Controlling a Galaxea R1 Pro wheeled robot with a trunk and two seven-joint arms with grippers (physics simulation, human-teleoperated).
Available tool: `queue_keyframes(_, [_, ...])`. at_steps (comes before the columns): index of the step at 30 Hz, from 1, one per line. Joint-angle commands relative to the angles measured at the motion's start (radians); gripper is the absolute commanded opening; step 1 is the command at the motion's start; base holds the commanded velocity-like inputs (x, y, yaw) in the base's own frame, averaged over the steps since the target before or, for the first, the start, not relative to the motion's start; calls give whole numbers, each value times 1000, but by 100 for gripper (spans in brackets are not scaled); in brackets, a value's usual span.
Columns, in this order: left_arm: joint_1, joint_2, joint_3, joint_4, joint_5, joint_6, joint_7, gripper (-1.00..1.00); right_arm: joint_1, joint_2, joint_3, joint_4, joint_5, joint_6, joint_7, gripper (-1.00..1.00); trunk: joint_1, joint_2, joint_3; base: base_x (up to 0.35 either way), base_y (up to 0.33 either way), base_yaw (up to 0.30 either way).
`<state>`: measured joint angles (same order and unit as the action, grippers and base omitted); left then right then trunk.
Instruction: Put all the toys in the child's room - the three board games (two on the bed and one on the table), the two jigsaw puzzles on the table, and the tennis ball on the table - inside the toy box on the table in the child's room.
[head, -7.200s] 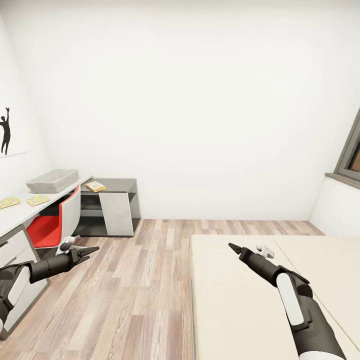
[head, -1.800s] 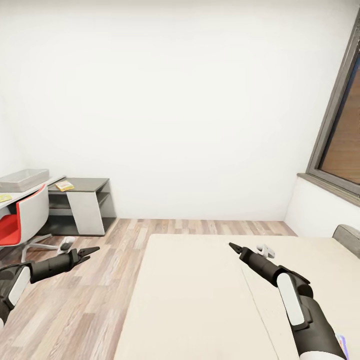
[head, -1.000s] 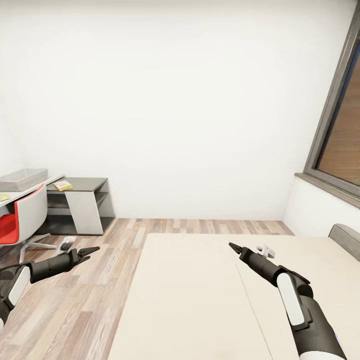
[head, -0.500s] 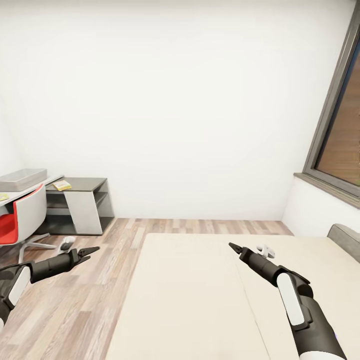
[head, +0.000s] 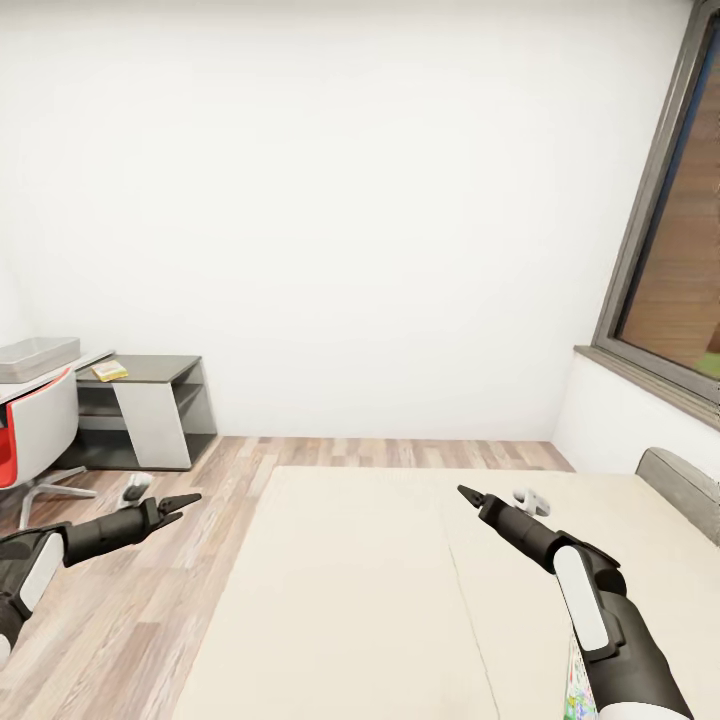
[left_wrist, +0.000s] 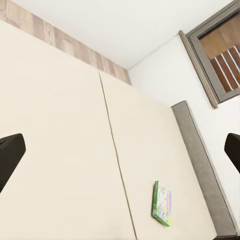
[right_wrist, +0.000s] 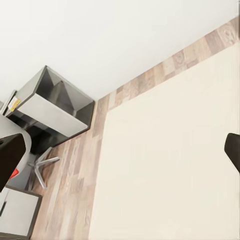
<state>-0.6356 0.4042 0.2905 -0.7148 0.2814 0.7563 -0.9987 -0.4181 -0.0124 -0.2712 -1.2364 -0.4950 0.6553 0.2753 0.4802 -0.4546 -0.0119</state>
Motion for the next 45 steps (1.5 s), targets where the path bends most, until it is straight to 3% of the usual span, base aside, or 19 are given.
queue_keyframes(1, [-1, 0, 1, 0, 2, 6, -1, 100, -1, 0, -2, 0, -1, 5, 4, 100, 0, -1, -1, 0, -293, 0])
queue_keyframes(21, [-1, -1, 1, 0, 2, 6, -1, 100, -1, 0, -2, 0, -1, 5, 4, 100, 0, -1, -1, 0, -282, -1])
queue_keyframes(45, [-1, -1, 1, 0, 2, 6, -2, 100, -1, 0, -2, 0, -1, 6, 4, 100, 0, -1, 2, 0, -19, -25])
